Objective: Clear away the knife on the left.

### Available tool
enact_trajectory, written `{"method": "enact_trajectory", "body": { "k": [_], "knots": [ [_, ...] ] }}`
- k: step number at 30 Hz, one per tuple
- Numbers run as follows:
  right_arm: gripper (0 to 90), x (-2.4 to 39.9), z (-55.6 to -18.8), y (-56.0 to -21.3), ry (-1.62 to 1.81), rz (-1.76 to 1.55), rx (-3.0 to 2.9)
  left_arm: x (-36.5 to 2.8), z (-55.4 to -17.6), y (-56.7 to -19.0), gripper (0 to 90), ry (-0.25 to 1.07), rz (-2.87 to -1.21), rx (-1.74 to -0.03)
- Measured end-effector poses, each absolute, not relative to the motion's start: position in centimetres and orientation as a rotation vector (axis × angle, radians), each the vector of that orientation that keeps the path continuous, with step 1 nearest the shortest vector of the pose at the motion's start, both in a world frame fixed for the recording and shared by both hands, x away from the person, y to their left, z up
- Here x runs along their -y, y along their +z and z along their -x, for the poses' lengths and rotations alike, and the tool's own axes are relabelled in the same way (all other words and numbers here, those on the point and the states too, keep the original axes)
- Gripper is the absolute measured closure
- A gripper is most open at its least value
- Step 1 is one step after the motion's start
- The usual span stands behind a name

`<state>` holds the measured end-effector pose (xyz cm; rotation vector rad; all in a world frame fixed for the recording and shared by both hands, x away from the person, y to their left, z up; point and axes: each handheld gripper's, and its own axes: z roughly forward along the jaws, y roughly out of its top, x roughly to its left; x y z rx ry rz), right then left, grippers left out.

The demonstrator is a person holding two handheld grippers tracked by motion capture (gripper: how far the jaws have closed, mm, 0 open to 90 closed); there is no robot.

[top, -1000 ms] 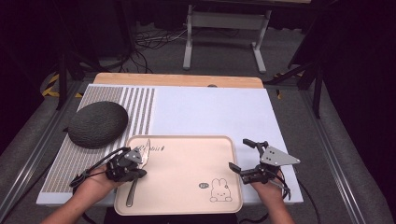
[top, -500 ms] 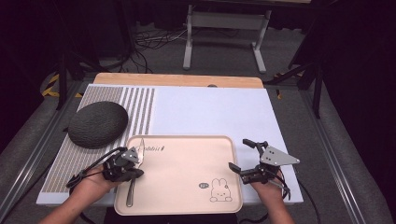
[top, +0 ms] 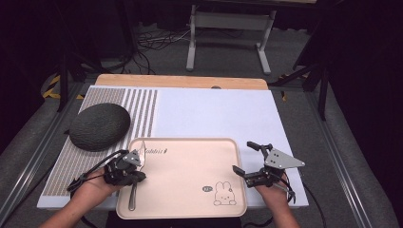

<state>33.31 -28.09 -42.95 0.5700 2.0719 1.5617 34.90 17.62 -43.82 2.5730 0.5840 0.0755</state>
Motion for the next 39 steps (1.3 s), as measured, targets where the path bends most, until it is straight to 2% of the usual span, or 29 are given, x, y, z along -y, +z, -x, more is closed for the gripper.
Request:
{"method": "enact_trajectory", "body": {
  "k": [1,5,7,9,10,11,15,17,18,22,31,39],
  "knots": [
    [4.2,28.1,-33.3,-42.9,1.562,-0.57,-2.072,-17.6,-34.9,-43.7,81.1,0.082,-2.567,-0.577],
    [4.2,28.0,-33.3,-42.9,1.56,-0.566,-2.074,-17.7,-34.8,-43.1,62.8,0.08,-2.506,-0.575],
    [4.2,28.1,-33.3,-42.9,1.562,-0.567,-2.073,-17.9,-35.0,-42.5,52.7,0.009,-2.442,-0.591],
    [4.2,28.1,-33.3,-42.9,1.563,-0.567,-2.072,-18.0,-35.1,-42.3,42.0,-0.007,-2.419,-0.583],
    [4.2,28.1,-33.3,-42.9,1.563,-0.566,-2.073,-18.1,-35.1,-42.0,42.0,-0.019,-2.383,-0.577],
    [4.2,28.1,-33.2,-42.9,1.561,-0.566,-2.074,-18.1,-35.1,-41.8,35.8,-0.02,-2.368,-0.571],
    [4.2,28.1,-33.2,-42.9,1.562,-0.564,-2.074,-18.5,-35.0,-41.1,18.5,0.021,-2.299,-0.566],
    [4.2,28.1,-33.2,-42.9,1.563,-0.565,-2.074,-18.7,-34.9,-40.9,14.1,0.043,-2.265,-0.561],
    [4.2,28.1,-33.2,-42.9,1.563,-0.565,-2.073,-18.9,-34.8,-40.7,8.7,0.075,-2.242,-0.552],
    [4.2,28.1,-33.2,-42.9,1.564,-0.566,-2.073,-19.7,-34.4,-40.2,4.4,0.147,-2.171,-0.52],
    [4.1,28.1,-33.2,-42.8,1.567,-0.561,-2.069,-21.4,-33.4,-40.2,4.5,0.295,-2.067,-0.485],
    [3.9,28.3,-33.2,-42.9,1.573,-0.571,-2.066,-24.8,-32.7,-41.5,2.1,0.377,-1.819,-0.521]
  ]
}}
